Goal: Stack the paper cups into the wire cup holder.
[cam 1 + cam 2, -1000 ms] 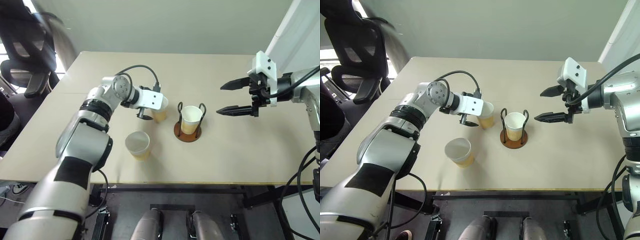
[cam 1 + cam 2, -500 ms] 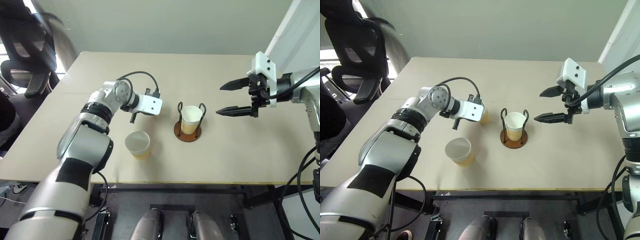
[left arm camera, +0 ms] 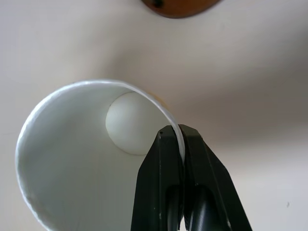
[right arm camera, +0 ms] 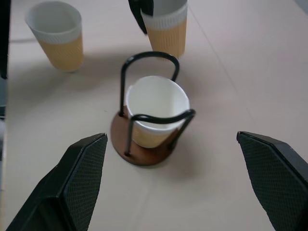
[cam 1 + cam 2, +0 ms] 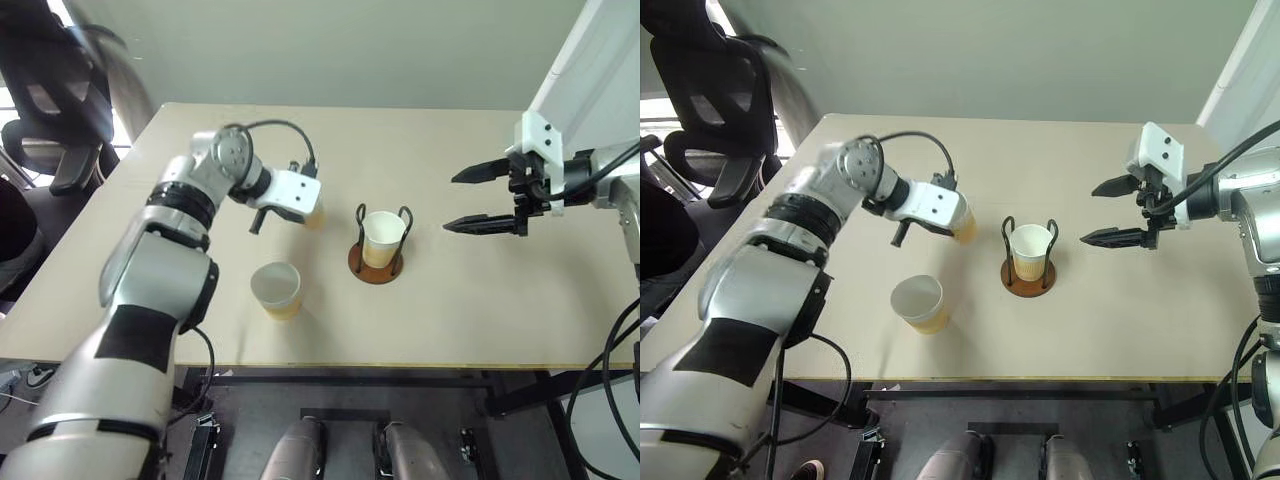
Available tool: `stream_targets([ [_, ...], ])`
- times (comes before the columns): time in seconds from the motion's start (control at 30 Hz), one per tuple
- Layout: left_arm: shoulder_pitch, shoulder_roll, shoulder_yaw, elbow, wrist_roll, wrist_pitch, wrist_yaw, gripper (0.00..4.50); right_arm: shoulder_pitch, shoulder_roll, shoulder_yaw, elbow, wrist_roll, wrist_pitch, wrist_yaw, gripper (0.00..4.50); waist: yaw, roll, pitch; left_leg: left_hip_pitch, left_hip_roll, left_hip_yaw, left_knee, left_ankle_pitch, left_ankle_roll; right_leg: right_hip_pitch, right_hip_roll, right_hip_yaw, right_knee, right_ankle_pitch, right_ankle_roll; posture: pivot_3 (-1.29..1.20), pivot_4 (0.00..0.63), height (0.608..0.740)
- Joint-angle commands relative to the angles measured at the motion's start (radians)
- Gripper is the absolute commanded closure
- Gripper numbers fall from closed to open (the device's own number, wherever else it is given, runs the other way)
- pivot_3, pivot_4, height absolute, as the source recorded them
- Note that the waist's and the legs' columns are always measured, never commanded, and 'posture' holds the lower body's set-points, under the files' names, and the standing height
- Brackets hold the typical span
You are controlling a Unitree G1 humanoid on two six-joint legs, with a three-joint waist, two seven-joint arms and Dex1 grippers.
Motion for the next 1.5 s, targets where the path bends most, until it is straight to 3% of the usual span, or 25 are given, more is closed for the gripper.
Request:
stream_targets([
  [0.03,-0.06,0.002,0.062,-0.014,-0.065,0.049,-0.08,4.46,-0.017,0.006,-0.034,0.041,-0.004,-0.077,0.003,0.04,-0.001,0.0,0.0,0.0,0.0,0.0,0.0,0.0,0.0,0.0,0.0,0.0,0.0,0.0,0.0,0.0,0.15,0.74],
  [0.27,-0.144,-0.037,0.179,-0.028,-0.195,0.181,-0.255,4.46,0.005,0.008,-0.048,0.101,0.004,-0.158,0.014,0.04,-0.001,0.0,0.0,-0.001,-0.001,0.001,-0.001,-0.001,0.001,0.0,0.001,-0.001,-0.001,0.0,0.001,0.0,0.15,0.74],
  [0.73,-0.212,-0.076,0.154,-0.03,-0.263,0.232,-0.321,4.46,0.146,-0.009,-0.119,0.037,0.041,-0.291,0.045,0.04,-0.004,0.0,0.0,-0.002,0.001,0.003,0.001,-0.006,0.004,0.0,0.0,-0.001,-0.002,-0.001,0.002,0.0,0.15,0.74],
  [1.2,-0.22,-0.085,-0.031,-0.066,-0.475,0.274,-0.321,4.46,0.267,-0.043,-0.169,-0.046,0.08,-0.331,0.078,0.04,-0.003,0.0,0.0,-0.001,0.002,0.004,0.005,-0.007,0.005,0.002,0.0,0.0,-0.002,-0.002,0.004,0.0,0.15,0.74],
  [1.5,-0.218,-0.061,-0.289,-0.187,-0.723,0.345,-0.321,4.46,0.25,-0.039,-0.157,-0.036,0.079,-0.332,0.08,0.04,-0.001,0.0,0.0,-0.001,0.002,0.005,0.01,-0.007,0.006,0.005,0.0,0.0,-0.002,-0.001,0.006,0.0,0.15,0.74],
])
